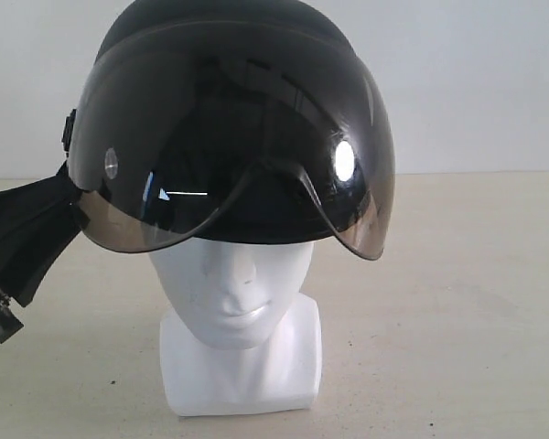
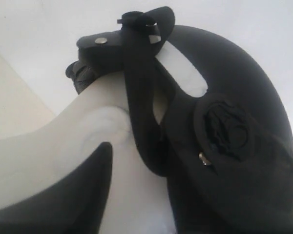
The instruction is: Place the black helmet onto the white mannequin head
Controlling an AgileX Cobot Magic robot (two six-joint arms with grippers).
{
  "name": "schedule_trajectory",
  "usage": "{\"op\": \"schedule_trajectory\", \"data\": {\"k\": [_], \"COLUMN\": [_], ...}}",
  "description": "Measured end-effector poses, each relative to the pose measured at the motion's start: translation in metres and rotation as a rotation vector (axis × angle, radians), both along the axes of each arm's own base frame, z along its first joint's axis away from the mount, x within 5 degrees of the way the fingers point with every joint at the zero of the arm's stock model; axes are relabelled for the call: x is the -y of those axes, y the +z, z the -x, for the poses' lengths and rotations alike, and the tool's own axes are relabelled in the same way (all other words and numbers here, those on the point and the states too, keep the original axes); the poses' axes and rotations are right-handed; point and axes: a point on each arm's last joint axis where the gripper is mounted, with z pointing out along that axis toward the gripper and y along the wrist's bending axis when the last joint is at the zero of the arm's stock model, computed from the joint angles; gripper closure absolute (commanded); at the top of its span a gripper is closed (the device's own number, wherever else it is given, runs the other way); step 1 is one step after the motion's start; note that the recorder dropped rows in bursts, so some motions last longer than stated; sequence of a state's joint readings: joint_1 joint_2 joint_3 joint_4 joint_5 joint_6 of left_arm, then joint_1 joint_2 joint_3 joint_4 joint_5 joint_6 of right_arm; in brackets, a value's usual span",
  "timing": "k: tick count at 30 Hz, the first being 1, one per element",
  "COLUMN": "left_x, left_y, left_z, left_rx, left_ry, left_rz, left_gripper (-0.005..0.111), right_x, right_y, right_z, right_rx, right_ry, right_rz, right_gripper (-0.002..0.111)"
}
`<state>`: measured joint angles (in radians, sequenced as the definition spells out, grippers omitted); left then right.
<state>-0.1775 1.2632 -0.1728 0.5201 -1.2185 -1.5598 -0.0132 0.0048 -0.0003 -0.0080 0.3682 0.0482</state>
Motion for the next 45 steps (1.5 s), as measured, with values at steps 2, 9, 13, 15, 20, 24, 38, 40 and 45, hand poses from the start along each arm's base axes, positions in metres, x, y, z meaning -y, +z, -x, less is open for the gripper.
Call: {"op": "schedule_trajectory", "data": {"k": [2,9,13,15,20,24,38,40,45], "left_x": [0.000,0.001,0.001,0.001,0.002,0.005,0.015,0.017,0.016], "left_y": [0.000,-0.001,-0.001,-0.001,-0.002,-0.004,-0.031,-0.040,-0.059], "left_z": [0.000,0.001,0.001,0.001,0.002,0.005,0.018,0.024,0.043], "left_rx": [-0.001,-0.001,-0.001,-0.001,-0.002,0.002,-0.020,-0.047,-0.104], "left_ry": [-0.003,-0.010,-0.013,-0.015,-0.023,-0.070,-0.261,-0.331,-0.452], "left_rz": [-0.003,-0.008,-0.012,-0.013,-0.019,-0.050,-0.448,-0.543,-0.658], "left_gripper": [0.057,0.057,0.057,0.056,0.056,0.056,0.058,0.062,0.089], "right_x": [0.000,0.000,0.000,0.000,0.000,0.000,0.000,0.000,0.000], "right_y": [0.000,0.000,0.000,0.000,0.000,0.000,0.000,0.000,0.000], "right_z": [0.000,0.000,0.000,0.000,0.000,0.000,0.000,0.000,0.000], "right_rx": [0.000,0.000,0.000,0.000,0.000,0.000,0.000,0.000,0.000], "right_ry": [0.000,0.000,0.000,0.000,0.000,0.000,0.000,0.000,0.000], "right_rz": [0.000,0.000,0.000,0.000,0.000,0.000,0.000,0.000,-0.002], "right_gripper": [0.108,0.108,0.108,0.108,0.108,0.108,0.108,0.108,0.108]}}
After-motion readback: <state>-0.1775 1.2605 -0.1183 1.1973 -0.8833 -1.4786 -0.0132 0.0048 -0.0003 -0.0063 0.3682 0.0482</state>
